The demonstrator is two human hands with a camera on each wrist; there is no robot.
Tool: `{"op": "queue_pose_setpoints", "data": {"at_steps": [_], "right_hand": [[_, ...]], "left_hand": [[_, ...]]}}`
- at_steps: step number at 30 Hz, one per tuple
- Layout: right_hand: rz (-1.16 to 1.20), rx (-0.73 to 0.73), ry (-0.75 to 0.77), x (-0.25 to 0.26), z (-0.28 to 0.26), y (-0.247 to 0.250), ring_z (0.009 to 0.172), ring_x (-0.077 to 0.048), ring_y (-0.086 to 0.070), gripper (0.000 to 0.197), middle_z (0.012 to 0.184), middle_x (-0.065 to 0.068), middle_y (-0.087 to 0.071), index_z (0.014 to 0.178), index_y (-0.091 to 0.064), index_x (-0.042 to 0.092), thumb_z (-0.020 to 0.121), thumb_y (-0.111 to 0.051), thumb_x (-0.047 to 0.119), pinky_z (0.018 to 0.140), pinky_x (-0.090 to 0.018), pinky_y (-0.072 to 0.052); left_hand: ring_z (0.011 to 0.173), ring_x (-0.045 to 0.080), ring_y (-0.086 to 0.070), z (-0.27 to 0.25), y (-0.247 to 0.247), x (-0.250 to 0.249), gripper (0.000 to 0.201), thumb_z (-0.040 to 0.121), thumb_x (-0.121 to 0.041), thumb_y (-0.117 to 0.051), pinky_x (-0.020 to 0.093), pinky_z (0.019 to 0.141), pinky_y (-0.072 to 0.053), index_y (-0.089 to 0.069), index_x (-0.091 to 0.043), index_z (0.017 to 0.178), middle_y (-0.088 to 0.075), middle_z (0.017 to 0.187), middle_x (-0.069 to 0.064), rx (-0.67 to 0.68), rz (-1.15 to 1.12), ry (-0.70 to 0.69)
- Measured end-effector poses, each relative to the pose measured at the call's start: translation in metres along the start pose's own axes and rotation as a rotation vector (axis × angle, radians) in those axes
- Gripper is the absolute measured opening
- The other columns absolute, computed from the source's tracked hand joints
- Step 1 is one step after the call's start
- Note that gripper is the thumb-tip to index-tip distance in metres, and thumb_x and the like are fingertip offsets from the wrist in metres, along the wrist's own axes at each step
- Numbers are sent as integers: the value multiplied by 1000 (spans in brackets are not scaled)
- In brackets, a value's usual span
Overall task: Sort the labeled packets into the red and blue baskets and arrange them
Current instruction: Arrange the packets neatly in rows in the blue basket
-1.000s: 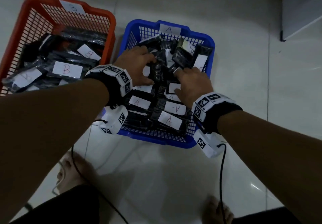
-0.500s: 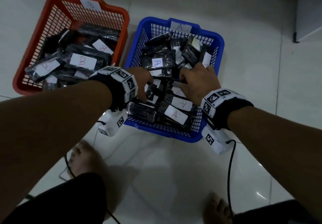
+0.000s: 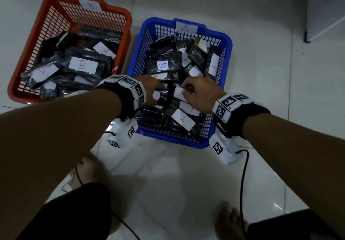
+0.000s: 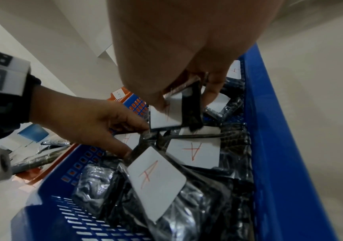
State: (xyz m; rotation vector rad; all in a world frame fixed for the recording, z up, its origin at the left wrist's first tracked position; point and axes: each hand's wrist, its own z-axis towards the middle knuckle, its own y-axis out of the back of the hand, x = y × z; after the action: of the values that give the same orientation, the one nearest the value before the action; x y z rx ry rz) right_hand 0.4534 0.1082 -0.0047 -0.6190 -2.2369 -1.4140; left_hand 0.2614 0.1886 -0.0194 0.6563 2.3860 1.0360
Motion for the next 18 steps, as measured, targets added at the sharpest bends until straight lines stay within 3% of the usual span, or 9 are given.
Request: {"op": "queue_pose_setpoints", "data": {"at_steps": [3,6,8,10,11,13,15,17,18], "right_hand": [[9,109,-61,1,-4,-1,89,-23,-64,17,96,-4,-69,105,-64,20,91,-57,28,83,-36,-54],[4,132,-90,0,-8,0,91,-24,-65,21,99,-6,-69,107,-66,18,91,-58,29,83,-35,-55],[-70,141,-92,-3,-9,-1,94,-27,-65,22,102,-8,-69,106,-69,16,91,-57,26,84,-37,-55],[-120,154,-87,-4,-10,-4,96,-27,-64,24,103,-8,-68,102,-70,14,90,-57,30,84,-34,-53],[-120,147,-82,-4,-11,-5,99,-27,-63,25,105,-8,-67,104,-69,13,90,-58,31,84,-33,-52],[-97,85,-70,-4,-12,-8,108,-27,-60,30,117,-8,-62,116,-66,15,91,-58,31,91,-34,-50],[-84,7,-39,-2,-13,-10,110,-24,-58,31,119,-6,-60,118,-64,18,92,-58,34,93,-37,-50],[-95,9,-6,3,-12,-11,98,-21,-62,28,105,-1,-64,104,-66,22,88,-61,45,85,-37,-53],[-112,44,-1,7,-13,-11,93,-18,-62,34,99,2,-64,100,-66,24,83,-64,53,81,-36,-54]], "left_hand": [[117,25,-54,-2,3,3,69,85,-30,-70,30,93,-44,-39,-25,146,-56,132,9,69,93,0],[121,29,-48,-6,2,2,71,86,-33,-70,36,100,-43,-35,-29,147,-46,136,12,72,185,-10],[126,31,-41,-12,0,1,71,85,-36,-69,41,102,-42,-34,-31,147,-39,139,11,21,215,-6],[123,30,-43,-22,-1,0,69,83,-36,-69,43,99,-43,-39,-28,145,-42,135,8,-96,133,-29],[119,28,-46,-28,0,0,62,82,-34,-69,42,96,-45,-47,-25,139,-47,130,6,-167,57,-62],[105,22,-56,-40,7,-3,38,78,-37,-71,37,85,-50,-63,-24,113,-59,112,0,-224,-52,-93],[87,14,-61,-49,13,-8,32,71,-49,-76,27,71,-50,-66,-25,89,-64,90,-8,-65,-18,-54],[79,10,-57,-53,9,-12,38,64,-55,-80,21,61,-44,-64,-24,81,-63,81,-10,111,78,-25],[79,10,-56,-53,5,-13,39,64,-53,-81,22,61,-43,-62,-24,80,-62,82,-10,138,106,-19]]}}
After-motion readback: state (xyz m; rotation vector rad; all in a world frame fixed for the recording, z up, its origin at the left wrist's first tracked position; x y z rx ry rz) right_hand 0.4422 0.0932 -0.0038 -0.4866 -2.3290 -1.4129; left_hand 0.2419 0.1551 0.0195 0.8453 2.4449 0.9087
